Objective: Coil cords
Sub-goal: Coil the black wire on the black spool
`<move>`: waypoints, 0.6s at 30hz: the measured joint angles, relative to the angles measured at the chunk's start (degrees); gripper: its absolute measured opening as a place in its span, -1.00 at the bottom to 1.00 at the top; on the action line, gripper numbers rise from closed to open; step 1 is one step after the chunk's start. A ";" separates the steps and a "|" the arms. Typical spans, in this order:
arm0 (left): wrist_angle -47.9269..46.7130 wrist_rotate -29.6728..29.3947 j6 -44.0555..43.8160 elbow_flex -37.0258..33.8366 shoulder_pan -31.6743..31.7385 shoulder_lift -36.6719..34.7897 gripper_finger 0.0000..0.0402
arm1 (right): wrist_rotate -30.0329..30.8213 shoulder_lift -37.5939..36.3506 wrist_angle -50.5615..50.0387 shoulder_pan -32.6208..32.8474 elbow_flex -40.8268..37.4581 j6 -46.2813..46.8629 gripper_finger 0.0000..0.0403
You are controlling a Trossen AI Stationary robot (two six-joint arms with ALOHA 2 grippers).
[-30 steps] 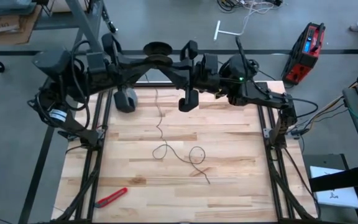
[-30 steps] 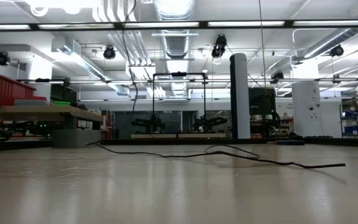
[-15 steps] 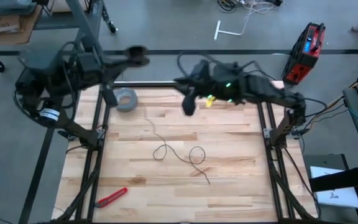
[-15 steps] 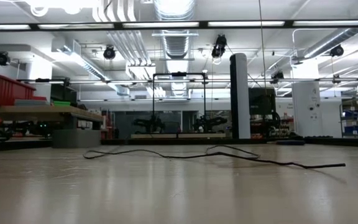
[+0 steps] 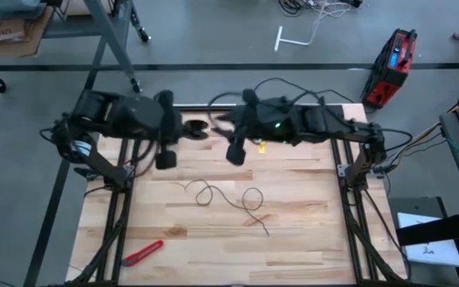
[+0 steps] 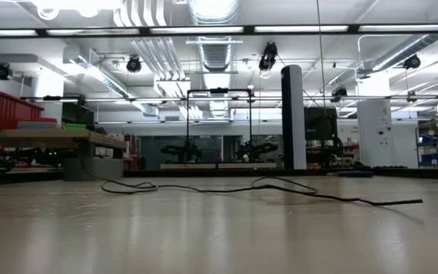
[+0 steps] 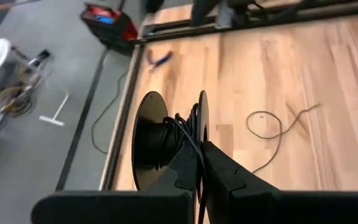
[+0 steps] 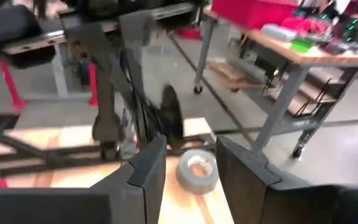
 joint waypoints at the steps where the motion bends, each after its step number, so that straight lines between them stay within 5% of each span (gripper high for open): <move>1: 0.59 0.24 0.92 -0.04 -0.04 0.86 -1.00 | -0.17 0.33 -0.64 0.03 -0.14 0.09 -0.32; 18: 5.49 -2.23 3.29 0.20 -0.09 3.27 -1.00 | 0.02 1.58 -2.31 0.89 -0.03 1.65 -0.32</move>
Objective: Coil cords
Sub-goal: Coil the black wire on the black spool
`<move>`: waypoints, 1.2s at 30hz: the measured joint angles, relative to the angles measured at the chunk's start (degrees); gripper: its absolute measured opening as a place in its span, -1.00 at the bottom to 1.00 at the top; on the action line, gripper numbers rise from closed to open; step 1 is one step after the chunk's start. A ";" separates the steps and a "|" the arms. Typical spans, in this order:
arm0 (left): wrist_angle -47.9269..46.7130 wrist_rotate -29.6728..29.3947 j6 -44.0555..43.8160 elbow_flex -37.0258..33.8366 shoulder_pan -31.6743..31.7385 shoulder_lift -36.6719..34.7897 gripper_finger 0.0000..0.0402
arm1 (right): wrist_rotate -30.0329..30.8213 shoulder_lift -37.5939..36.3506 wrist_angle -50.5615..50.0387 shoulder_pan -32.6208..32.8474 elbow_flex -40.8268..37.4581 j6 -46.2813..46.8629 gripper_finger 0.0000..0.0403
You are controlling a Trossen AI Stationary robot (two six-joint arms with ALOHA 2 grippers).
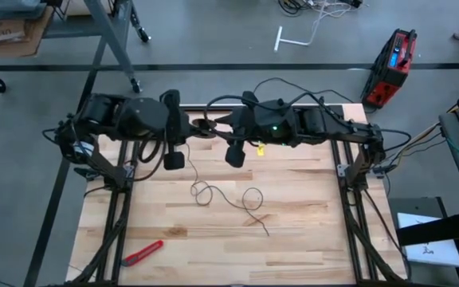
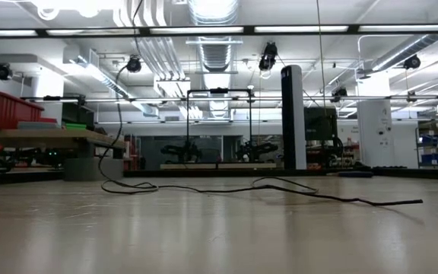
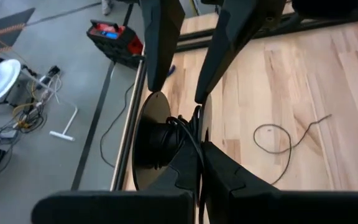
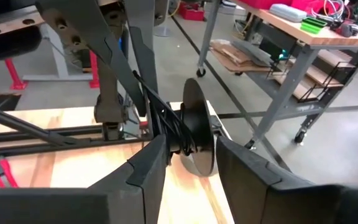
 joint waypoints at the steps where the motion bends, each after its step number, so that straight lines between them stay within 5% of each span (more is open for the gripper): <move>1: 0.64 -0.11 0.10 -0.01 -0.02 0.00 -1.00 | -0.01 -0.02 0.03 0.07 0.01 -0.04 -0.33; 16: 2.78 -6.43 -1.05 -0.09 0.13 0.33 -1.00 | -0.02 -0.52 0.11 1.18 3.45 -0.64 -0.33; 36: 4.72 -3.33 2.00 -0.09 0.02 0.44 -1.00 | 7.07 0.87 -0.20 3.48 3.68 -5.23 -0.33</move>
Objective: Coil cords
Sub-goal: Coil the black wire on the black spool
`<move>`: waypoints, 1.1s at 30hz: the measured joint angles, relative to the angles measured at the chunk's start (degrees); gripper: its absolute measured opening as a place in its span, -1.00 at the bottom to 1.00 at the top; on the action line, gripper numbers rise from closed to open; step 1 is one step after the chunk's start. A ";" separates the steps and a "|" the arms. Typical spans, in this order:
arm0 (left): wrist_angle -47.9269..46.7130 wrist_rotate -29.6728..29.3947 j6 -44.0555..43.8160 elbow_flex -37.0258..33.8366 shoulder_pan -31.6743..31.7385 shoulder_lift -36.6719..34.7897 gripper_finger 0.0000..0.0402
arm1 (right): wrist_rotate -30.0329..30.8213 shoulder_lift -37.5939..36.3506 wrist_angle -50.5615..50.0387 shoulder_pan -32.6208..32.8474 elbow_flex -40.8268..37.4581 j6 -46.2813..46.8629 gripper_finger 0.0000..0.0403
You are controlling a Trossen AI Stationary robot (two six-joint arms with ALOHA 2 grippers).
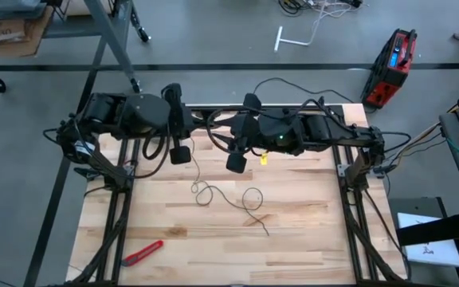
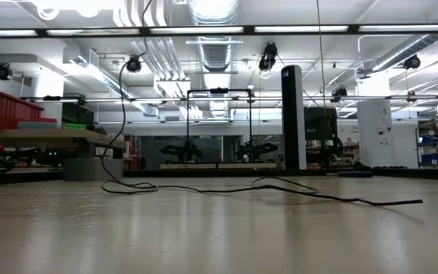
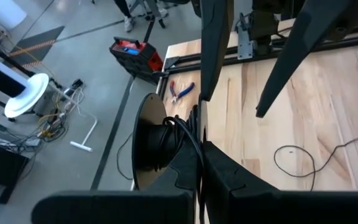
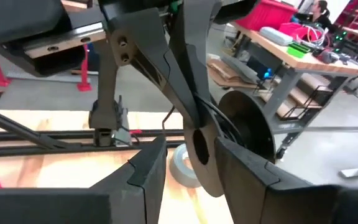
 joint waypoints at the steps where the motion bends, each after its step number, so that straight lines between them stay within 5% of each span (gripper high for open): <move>1: 0.18 0.00 0.20 0.00 0.01 0.00 -1.00 | 0.04 -0.01 0.03 -0.02 0.02 -0.05 -0.32; 26: 2.74 1.29 2.61 0.00 -0.31 0.04 -1.00 | 4.38 0.34 0.35 0.74 0.10 -2.17 -0.38; 33: 6.58 4.33 7.33 -0.02 -0.42 0.11 -1.00 | 1.70 0.29 0.51 0.19 0.20 -2.18 -0.70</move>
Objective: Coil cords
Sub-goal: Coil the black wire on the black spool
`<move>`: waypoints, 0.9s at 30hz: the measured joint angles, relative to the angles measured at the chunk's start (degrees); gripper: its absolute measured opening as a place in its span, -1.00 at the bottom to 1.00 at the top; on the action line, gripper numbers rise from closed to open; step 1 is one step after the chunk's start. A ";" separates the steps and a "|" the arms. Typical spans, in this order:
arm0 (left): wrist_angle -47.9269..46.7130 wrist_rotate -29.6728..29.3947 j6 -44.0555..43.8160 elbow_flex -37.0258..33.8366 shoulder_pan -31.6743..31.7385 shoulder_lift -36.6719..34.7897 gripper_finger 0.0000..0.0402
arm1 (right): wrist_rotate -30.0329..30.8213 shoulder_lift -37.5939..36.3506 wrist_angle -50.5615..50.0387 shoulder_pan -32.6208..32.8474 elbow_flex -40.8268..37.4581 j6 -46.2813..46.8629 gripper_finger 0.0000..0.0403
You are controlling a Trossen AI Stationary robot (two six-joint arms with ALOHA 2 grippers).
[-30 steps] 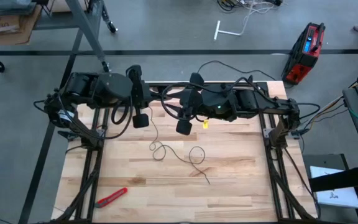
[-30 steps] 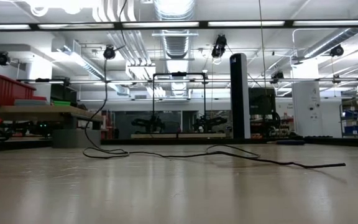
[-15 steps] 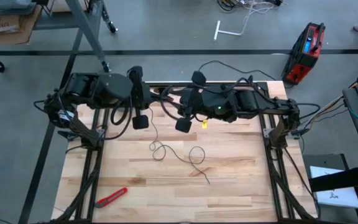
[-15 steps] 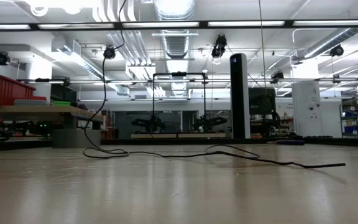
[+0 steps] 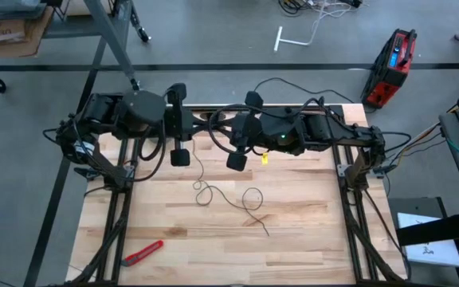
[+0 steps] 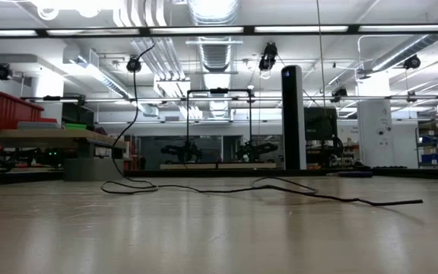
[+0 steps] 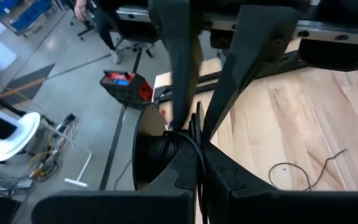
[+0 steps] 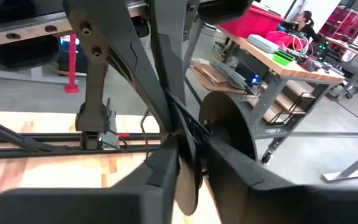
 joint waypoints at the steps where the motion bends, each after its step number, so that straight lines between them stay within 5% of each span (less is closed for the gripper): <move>1: 0.05 -0.02 0.15 0.00 0.00 0.02 -1.00 | -0.17 0.10 -0.07 -0.08 0.04 -0.01 -0.79; 4: -0.29 -0.09 0.14 0.00 0.02 0.03 -1.00 | -0.29 0.22 -0.40 -0.09 -0.01 0.00 -0.95; 17: 2.08 -3.56 -2.18 0.13 -0.11 -5.18 -0.77 | -10.25 0.63 0.54 -3.04 -0.27 16.00 -0.99; 22: 1.98 -6.40 -4.64 0.13 -0.11 -8.62 -0.78 | -19.17 -0.39 3.14 -4.54 0.02 23.27 -1.00; 25: 2.92 -6.60 -7.38 0.13 -0.11 -11.27 -0.81 | -29.65 -1.67 -5.17 -7.89 1.45 33.47 -1.00; 27: 3.11 -6.68 -8.68 0.15 -0.17 -12.66 -0.82 | -29.98 -2.72 -8.31 -8.51 1.61 34.94 -1.00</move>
